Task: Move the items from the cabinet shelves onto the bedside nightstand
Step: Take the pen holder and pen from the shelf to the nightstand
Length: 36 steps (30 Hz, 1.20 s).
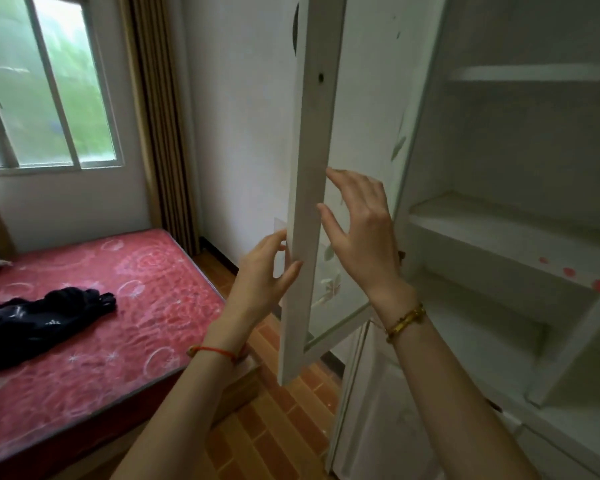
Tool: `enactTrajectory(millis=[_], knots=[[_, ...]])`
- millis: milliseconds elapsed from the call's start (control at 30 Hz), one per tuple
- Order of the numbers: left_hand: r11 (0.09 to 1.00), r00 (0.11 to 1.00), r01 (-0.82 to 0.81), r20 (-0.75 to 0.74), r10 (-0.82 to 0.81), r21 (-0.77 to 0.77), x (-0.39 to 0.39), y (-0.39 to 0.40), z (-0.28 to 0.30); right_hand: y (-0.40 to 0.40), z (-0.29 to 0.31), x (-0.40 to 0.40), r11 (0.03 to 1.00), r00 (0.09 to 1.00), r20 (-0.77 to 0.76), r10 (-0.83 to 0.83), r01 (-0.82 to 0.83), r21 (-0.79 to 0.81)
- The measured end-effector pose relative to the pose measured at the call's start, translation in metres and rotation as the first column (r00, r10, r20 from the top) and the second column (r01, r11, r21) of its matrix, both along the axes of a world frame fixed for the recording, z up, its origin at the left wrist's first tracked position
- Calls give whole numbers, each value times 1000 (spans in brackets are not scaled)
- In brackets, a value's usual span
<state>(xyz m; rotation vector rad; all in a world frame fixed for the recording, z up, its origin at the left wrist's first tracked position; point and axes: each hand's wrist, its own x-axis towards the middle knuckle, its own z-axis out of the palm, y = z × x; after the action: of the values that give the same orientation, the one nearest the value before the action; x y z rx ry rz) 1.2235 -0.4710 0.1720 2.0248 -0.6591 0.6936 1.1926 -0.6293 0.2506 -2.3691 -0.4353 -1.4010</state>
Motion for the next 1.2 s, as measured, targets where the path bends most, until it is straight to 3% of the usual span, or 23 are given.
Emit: enactTrajectory(millis=[267, 533, 767, 1200], knots=[[997, 998, 57, 33, -56, -45, -6, -5, -2, 7, 9, 10, 998, 997, 61, 45, -42, -47], [992, 989, 123, 79, -122, -9, -36, -32, -5, -20, 1, -29, 1000, 995, 91, -28, 28, -7], [965, 944, 261, 209, -256, 6, -60, -78, -17, -58, -10, -75, 985, 980, 100, -170, 172, -4], [942, 862, 311, 381, -334, 124, -87, -189, -23, -163, -6, -146, 856, 861, 140, -489, 504, -110]])
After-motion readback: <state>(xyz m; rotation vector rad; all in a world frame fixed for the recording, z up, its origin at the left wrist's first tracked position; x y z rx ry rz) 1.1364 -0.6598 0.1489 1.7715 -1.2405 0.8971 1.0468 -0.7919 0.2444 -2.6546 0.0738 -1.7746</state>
